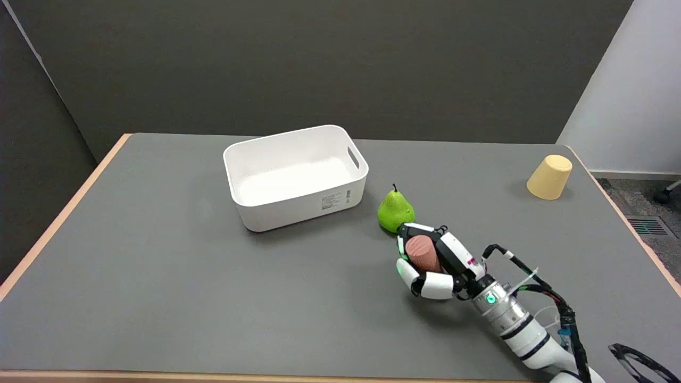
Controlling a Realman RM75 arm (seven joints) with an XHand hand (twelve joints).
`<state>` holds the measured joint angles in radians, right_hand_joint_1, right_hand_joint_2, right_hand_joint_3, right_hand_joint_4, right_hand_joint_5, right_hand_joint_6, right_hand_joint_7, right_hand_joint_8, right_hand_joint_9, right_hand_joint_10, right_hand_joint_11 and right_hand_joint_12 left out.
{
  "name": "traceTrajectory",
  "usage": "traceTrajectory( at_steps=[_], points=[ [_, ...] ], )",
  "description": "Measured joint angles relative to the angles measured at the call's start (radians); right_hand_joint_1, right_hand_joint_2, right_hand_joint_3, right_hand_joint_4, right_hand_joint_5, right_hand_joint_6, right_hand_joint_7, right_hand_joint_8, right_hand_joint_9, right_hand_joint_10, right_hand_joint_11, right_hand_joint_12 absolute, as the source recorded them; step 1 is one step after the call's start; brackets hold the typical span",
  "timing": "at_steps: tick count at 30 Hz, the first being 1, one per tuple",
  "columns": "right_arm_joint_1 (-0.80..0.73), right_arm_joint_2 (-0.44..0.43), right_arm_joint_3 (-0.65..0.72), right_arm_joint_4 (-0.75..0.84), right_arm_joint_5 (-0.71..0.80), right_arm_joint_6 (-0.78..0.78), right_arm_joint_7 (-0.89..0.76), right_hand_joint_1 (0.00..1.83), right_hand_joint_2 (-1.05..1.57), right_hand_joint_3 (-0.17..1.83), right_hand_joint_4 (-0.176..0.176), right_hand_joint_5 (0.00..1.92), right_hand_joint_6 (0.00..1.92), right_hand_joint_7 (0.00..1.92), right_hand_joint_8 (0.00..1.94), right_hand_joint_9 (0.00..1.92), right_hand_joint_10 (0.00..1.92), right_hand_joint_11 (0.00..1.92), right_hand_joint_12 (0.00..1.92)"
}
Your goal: Place the wooden cylinder in the box.
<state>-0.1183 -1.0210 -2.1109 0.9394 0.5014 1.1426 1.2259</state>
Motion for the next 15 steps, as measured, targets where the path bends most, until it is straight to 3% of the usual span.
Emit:
traceTrajectory(
  at_steps=[15],
  points=[
    [0.013, 0.051, 0.153, 0.239, -0.067, -0.192, -0.180, 1.10, 0.65, 0.88, 0.024, 0.78, 1.92, 1.08, 1.94, 1.35, 1.92, 1.18, 1.92]
  ],
)
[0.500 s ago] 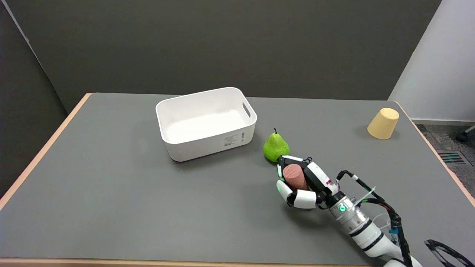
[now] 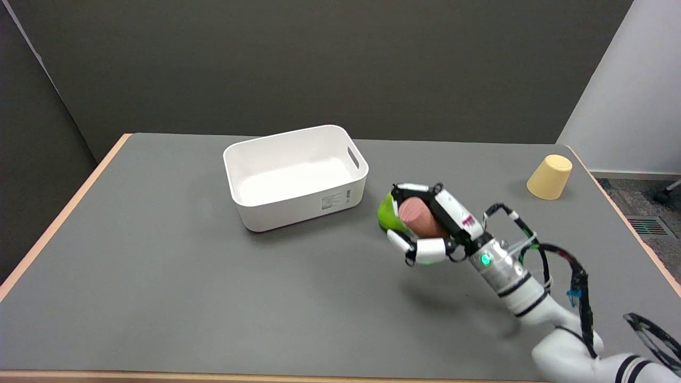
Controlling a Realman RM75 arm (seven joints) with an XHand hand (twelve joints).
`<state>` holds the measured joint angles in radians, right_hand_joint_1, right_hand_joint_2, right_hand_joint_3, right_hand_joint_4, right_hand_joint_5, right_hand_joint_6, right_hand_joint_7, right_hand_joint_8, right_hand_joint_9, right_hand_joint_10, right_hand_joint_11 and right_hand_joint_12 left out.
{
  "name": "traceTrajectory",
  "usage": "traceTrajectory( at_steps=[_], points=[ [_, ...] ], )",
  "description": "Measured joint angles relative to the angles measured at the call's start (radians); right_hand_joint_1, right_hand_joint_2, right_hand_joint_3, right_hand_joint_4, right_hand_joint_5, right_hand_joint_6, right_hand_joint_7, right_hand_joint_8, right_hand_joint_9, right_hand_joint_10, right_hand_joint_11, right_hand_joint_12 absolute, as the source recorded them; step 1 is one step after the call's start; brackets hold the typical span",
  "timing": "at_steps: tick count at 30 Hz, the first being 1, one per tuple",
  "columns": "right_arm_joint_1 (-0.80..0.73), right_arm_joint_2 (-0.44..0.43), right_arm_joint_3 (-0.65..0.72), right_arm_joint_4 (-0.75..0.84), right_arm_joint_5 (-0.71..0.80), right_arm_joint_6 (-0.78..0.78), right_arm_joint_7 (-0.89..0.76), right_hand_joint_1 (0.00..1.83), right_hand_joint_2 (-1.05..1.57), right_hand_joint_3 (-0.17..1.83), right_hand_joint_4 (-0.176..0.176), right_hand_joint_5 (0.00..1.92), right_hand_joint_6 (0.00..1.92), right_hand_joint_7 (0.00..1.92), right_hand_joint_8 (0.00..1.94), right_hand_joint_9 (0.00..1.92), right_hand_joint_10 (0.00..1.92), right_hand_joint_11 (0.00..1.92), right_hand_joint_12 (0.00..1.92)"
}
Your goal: Place the wooden cylinder in the box.
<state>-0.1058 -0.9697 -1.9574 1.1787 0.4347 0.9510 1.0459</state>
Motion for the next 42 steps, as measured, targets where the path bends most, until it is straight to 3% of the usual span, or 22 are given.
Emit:
traceTrajectory(
  at_steps=[11, 21, 31, 42],
  points=[
    [0.120, 0.014, 0.063, 0.198, -0.059, -0.257, -0.106, 1.10, 0.65, 0.88, 0.027, 0.80, 1.92, 1.08, 1.94, 1.35, 1.92, 1.18, 1.92],
    [0.355, -0.029, 0.000, 0.272, -0.095, -0.484, -0.179, 1.10, 0.65, 0.88, 0.031, 0.81, 1.92, 1.09, 1.94, 1.35, 1.92, 1.18, 1.92],
    [0.587, -0.105, -0.113, 0.171, -0.108, -0.596, -0.216, 1.10, 0.65, 0.88, 0.032, 0.81, 1.92, 1.08, 1.94, 1.35, 1.92, 1.17, 1.92],
    [0.786, -0.200, -0.221, -0.084, -0.114, -0.653, -0.235, 1.09, 0.66, 0.86, 0.019, 0.75, 1.92, 1.04, 1.94, 1.33, 1.92, 1.11, 1.92]
  ],
)
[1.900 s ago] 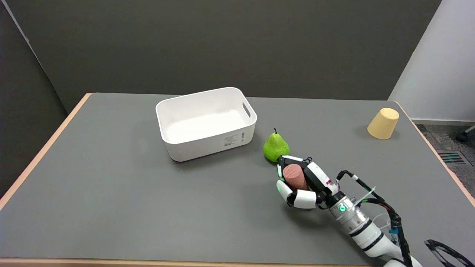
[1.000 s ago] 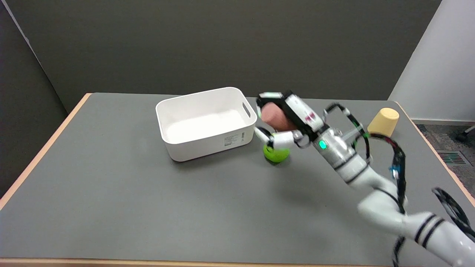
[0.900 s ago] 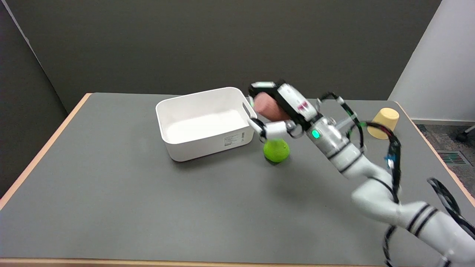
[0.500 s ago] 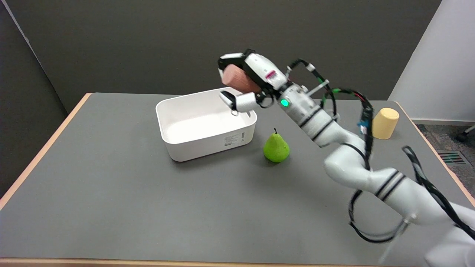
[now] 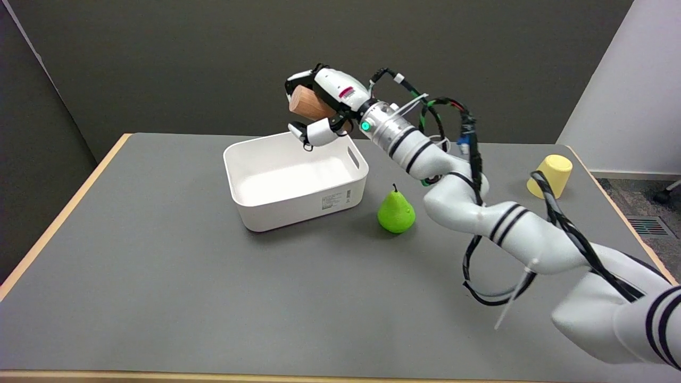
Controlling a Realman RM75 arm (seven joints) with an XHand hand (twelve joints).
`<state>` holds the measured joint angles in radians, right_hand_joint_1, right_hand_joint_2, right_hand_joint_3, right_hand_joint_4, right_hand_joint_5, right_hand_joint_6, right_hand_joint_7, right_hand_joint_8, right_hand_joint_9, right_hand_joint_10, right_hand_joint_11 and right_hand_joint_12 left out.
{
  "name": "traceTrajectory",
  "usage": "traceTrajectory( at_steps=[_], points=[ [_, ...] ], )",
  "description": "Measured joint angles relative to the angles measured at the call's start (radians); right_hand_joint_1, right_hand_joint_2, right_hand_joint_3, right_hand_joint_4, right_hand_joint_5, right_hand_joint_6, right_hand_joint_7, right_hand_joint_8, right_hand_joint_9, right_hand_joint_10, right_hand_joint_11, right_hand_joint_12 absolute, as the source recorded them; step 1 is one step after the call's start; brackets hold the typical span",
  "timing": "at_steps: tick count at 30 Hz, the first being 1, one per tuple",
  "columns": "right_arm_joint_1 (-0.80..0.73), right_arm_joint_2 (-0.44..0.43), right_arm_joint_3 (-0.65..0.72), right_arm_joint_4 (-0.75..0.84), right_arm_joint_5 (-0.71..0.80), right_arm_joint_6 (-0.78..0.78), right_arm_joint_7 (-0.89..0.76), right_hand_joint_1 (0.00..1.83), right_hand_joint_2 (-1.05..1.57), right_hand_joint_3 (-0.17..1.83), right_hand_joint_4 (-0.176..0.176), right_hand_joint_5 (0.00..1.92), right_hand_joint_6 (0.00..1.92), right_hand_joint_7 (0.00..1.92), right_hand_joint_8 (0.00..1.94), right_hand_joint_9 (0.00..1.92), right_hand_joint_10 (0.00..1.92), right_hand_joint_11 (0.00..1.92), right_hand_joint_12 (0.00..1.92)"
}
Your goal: Place the wooden cylinder in the box.
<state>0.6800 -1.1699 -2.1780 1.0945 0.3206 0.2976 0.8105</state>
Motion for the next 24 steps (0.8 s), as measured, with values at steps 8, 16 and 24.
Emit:
traceTrajectory(
  at_steps=[8, 16, 24],
  points=[
    [0.092, -0.064, -0.039, -0.236, -0.003, -0.017, -0.008, 0.95, 0.82, 0.95, 0.004, 0.67, 1.92, 0.94, 1.94, 1.27, 1.92, 1.00, 1.92],
    [0.140, -0.105, -0.050, -0.428, 0.000, -0.024, -0.012, 0.85, 0.94, 0.97, 0.001, 0.62, 1.92, 0.90, 1.94, 1.25, 1.92, 0.98, 1.92],
    [0.148, -0.126, -0.049, -0.526, 0.002, -0.025, -0.012, 0.86, 0.94, 0.97, -0.012, 0.62, 1.92, 0.88, 1.94, 1.24, 1.92, 0.98, 1.92]
  ],
)
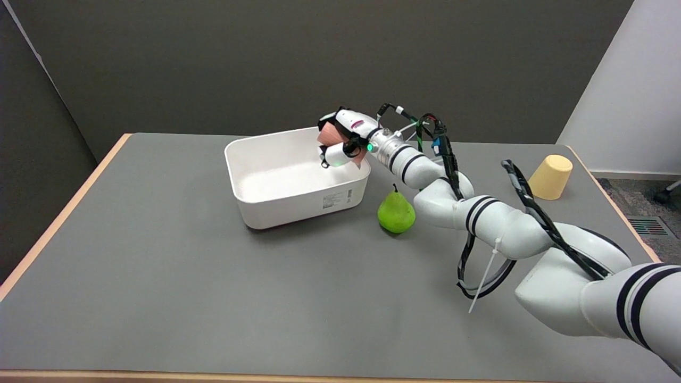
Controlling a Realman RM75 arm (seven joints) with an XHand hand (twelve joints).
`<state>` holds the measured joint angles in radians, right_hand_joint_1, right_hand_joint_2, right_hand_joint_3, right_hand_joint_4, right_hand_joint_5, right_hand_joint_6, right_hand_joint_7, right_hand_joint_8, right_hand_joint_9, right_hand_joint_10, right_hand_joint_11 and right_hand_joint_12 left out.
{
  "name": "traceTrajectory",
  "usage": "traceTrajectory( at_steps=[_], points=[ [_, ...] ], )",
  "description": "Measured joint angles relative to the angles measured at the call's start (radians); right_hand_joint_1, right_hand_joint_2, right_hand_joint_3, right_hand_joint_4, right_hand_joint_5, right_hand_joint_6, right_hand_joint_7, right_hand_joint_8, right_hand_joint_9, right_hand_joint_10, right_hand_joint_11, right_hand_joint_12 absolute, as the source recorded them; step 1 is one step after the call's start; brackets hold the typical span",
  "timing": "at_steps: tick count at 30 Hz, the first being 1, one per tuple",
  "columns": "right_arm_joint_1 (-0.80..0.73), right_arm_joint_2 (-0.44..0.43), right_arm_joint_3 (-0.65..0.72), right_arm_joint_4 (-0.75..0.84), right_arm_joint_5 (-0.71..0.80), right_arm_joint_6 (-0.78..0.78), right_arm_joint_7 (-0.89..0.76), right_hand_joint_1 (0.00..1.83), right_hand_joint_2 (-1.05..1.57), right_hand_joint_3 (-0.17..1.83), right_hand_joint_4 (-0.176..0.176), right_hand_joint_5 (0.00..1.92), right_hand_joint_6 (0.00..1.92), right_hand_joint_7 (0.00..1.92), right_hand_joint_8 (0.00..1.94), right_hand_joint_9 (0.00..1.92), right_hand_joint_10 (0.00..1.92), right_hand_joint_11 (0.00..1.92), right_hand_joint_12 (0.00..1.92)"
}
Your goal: Place the wooden cylinder in the box.
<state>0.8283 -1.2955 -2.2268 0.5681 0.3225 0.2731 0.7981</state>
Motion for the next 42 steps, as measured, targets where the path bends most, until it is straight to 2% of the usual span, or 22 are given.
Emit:
traceTrajectory(
  at_steps=[14, 31, 42],
  points=[
    [-0.013, -0.010, -0.006, -0.033, 0.002, 0.009, 0.003, 0.86, 0.94, 0.97, -0.011, 0.62, 1.92, 0.86, 1.94, 1.24, 1.92, 0.97, 1.92],
    [-0.027, -0.009, -0.030, 0.179, -0.043, 0.040, 0.008, 0.86, 0.93, 0.99, -0.007, 0.63, 1.92, 0.88, 1.94, 1.25, 1.92, 1.02, 1.92],
    [-0.023, -0.017, -0.049, 0.188, -0.063, 0.042, 0.039, 0.85, 0.98, 0.91, -0.019, 0.60, 1.92, 0.85, 1.94, 1.24, 1.92, 0.99, 1.92]
  ],
)
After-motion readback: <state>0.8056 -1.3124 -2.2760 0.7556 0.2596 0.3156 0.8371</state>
